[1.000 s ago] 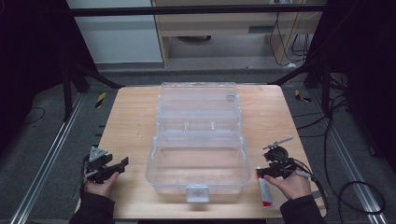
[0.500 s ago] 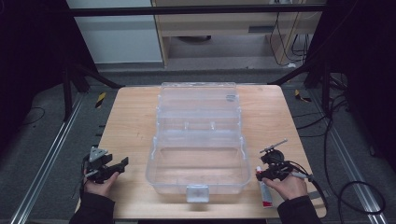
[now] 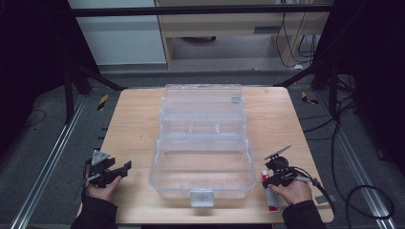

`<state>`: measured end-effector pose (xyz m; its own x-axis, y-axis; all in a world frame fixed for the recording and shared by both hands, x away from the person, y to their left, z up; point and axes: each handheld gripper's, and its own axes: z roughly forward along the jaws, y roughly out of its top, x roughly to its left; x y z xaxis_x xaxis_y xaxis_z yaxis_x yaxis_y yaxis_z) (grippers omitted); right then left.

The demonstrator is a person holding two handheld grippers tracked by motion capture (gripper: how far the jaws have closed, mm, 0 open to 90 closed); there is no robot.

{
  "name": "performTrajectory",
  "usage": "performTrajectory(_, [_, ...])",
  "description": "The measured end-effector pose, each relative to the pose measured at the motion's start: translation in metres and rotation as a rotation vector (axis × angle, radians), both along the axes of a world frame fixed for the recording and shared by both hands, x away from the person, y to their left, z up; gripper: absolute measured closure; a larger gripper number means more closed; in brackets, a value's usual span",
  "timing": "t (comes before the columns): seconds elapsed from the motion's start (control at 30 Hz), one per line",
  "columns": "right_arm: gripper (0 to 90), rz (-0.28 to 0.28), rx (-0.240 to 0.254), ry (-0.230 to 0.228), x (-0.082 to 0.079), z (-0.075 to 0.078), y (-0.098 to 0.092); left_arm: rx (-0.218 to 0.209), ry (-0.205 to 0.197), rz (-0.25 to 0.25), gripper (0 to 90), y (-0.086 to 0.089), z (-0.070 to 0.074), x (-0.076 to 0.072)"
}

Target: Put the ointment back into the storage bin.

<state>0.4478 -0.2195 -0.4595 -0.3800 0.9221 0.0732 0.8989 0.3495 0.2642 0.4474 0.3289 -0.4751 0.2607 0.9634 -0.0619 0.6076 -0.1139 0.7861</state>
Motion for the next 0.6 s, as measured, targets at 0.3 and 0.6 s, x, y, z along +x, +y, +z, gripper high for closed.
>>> performTrajectory(0.3, [65.7, 0.009, 0.009, 0.032, 0.0050, -0.0031, 0.0025, 0.003, 0.001, -0.005, 29.2, -0.0003, -0.0001, 0.0003])
performTrajectory(0.6, [68.3, 0.033, -0.037, 0.043, 0.0071, -0.0075, 0.0059, 0.004, 0.006, -0.008, 29.2, -0.0004, -0.0006, 0.0009])
